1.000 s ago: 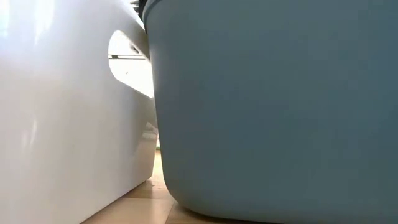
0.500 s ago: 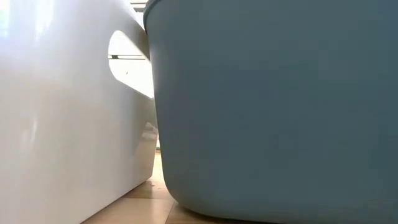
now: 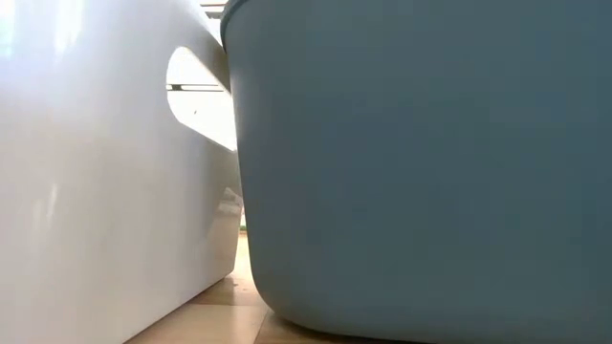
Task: Pick & Place Toothbrushes
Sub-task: Put the purple toothbrush into the right transparent bin
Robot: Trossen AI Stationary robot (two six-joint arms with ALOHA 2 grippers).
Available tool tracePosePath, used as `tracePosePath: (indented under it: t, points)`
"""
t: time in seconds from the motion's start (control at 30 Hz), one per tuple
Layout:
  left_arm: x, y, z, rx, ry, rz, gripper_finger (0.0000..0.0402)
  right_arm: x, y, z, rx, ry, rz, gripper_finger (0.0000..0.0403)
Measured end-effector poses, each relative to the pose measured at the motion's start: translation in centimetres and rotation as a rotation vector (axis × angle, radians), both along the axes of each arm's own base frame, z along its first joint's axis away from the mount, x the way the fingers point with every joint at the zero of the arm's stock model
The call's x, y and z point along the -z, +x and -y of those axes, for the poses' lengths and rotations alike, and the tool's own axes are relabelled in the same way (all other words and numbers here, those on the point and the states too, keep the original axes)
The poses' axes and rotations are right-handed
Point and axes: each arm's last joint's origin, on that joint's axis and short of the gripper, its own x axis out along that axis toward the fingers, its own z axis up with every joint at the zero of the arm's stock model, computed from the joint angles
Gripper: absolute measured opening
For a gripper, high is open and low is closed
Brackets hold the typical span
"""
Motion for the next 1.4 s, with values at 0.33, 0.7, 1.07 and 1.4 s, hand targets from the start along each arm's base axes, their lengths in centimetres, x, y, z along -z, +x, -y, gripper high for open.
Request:
tracePosePath:
  t: [0.33,0.7,1.07,1.4]
  points:
    - [-0.1,0.0,0.0,0.0,-0.001,0.006,0.0163,6.2,-0.1,0.8,0.081,-0.071,-0.163,0.0]
    - [0.0,0.1,0.0,0.0,-0.001,0.006,0.0163,5.4,-5.3,3.5,0.181,-0.039,-0.042,0.0]
    - [-0.1,0.4,0.1,-0.001,0.002,0.019,0.0163,6.4,-10.8,7.2,0.065,0.179,0.353,0.0]
    - [-0.1,1.3,0.3,0.0,0.024,0.036,0.0163,4.4,-11.9,10.4,-0.282,0.35,0.769,0.0]
